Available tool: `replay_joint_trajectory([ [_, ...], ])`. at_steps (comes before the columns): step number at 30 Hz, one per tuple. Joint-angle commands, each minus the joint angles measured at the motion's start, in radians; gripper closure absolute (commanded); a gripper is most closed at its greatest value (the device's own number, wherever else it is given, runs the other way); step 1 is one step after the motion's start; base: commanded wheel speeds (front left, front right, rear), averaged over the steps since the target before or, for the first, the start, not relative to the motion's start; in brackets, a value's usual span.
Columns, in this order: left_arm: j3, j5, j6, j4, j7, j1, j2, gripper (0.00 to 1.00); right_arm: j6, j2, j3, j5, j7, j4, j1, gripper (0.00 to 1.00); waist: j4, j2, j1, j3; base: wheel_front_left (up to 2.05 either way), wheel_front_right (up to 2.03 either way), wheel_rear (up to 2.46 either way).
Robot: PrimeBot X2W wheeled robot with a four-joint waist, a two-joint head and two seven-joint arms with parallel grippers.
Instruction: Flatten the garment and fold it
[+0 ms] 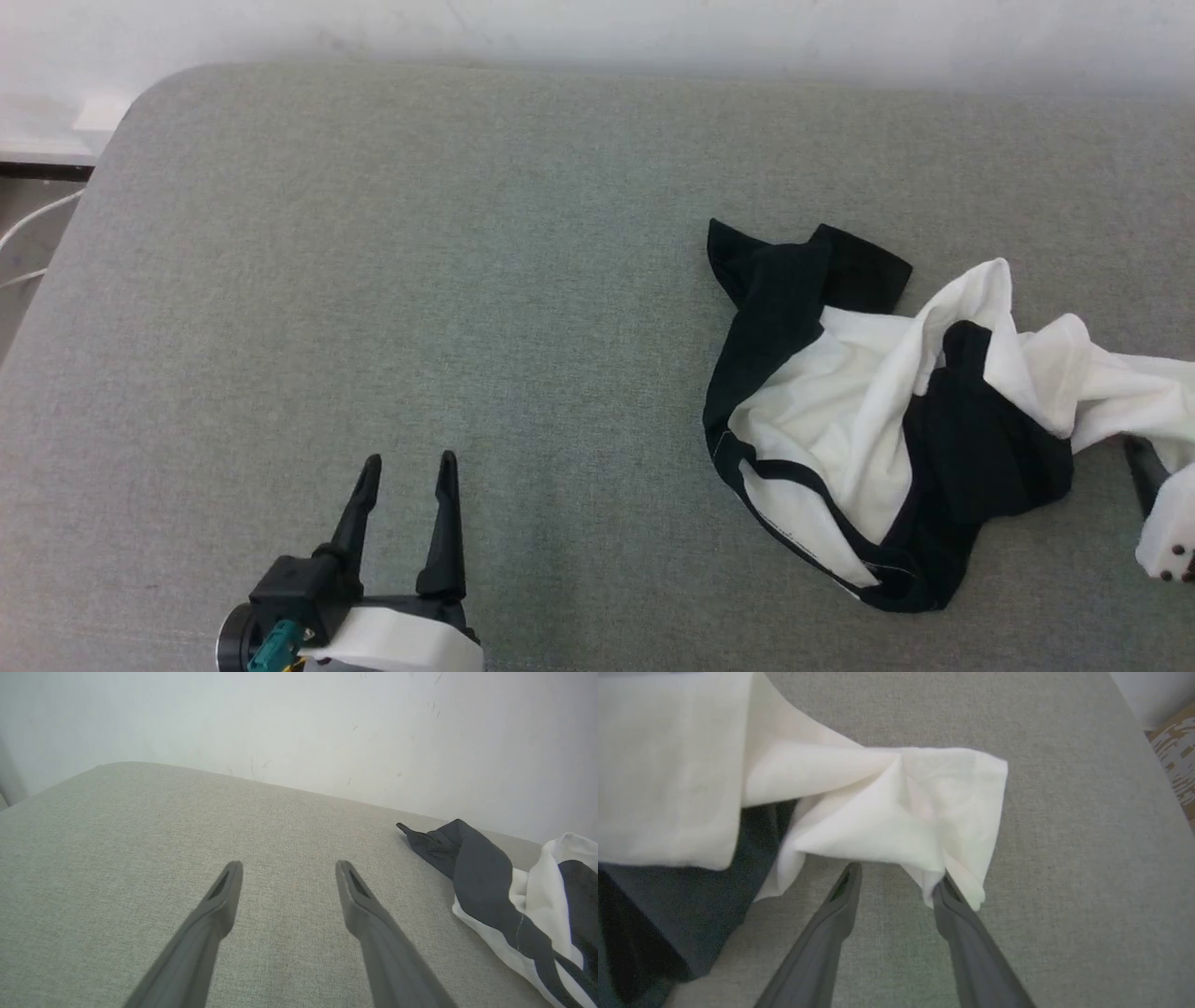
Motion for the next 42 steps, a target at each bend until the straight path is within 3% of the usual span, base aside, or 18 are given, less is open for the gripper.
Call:
replay_joint_trajectory([
  [1, 0.007, 0.007, -0.005, 0.001, -0.005, -0.011, -0.001, 0.00, -0.001, 0.005, -0.005, -0.003, -0.014, -0.020, -0.017, 0.00, -0.008, 0.0000, 0.0001, -0.003, 0.00, 0.00, 0.00],
  [8, 0.028, 0.010, -0.007, -0.018, -0.005, 0.004, -0.001, 0.00, -0.001, 0.071, -0.043, 0.018, -0.087, -0.277, 0.014, 0.00, -0.042, 0.0000, 0.0001, -0.010, 0.00, 0.00, 0.00],
  [12, 0.035, 0.010, -0.011, -0.049, -0.005, 0.010, -0.001, 0.00, -0.001, 0.187, -0.083, -0.020, -0.205, -0.431, 0.092, 0.00, -0.054, 0.0000, 0.0001, -0.014, 0.00, 0.00, 0.00],
  [16, 0.045, 0.027, -0.014, -0.076, -0.005, 0.023, -0.001, 0.00, -0.001, 0.282, -0.097, -0.070, -0.367, -0.500, 0.187, 0.00, -0.066, 0.0000, 0.0001, -0.026, 0.00, 0.00, 0.00],
  [22, 0.063, 0.044, -0.009, -0.124, -0.005, 0.059, -0.001, 0.00, -0.001, 0.293, -0.036, 0.014, -0.575, -0.384, 0.291, 0.00, -0.093, 0.0000, 0.0001, -0.052, 0.00, 0.00, 0.00],
  [29, 0.040, 0.058, -0.021, -0.105, -0.005, 0.082, -0.001, 0.00, -0.001, 0.293, 0.012, 0.077, -0.607, -0.287, 0.292, 0.00, -0.126, 0.0000, 0.0001, -0.090, 0.00, 0.00, 0.00],
  [33, -0.001, 0.081, -0.070, -0.066, 0.001, 0.009, 0.011, 0.00, -0.001, 0.293, -0.003, 0.068, -0.607, -0.302, 0.292, 0.00, -0.125, 0.0000, 0.0001, -0.088, 0.00, 0.00, 0.00],
  [37, -0.076, 0.081, -0.128, -0.048, 0.130, -0.183, 0.044, 0.00, -0.001, 0.293, -0.025, 0.060, -0.607, -0.306, 0.297, 0.00, -0.105, 0.0000, 0.0001, -0.072, 0.00, 0.00, 0.00],
  [42, -0.209, -0.059, -0.156, 0.004, 0.453, -0.472, 0.051, 0.00, -0.001, 0.293, -0.032, 0.062, -0.607, -0.300, 0.290, 0.00, -0.084, 0.0000, 0.0001, -0.043, 0.00, 0.00, 0.00],
])
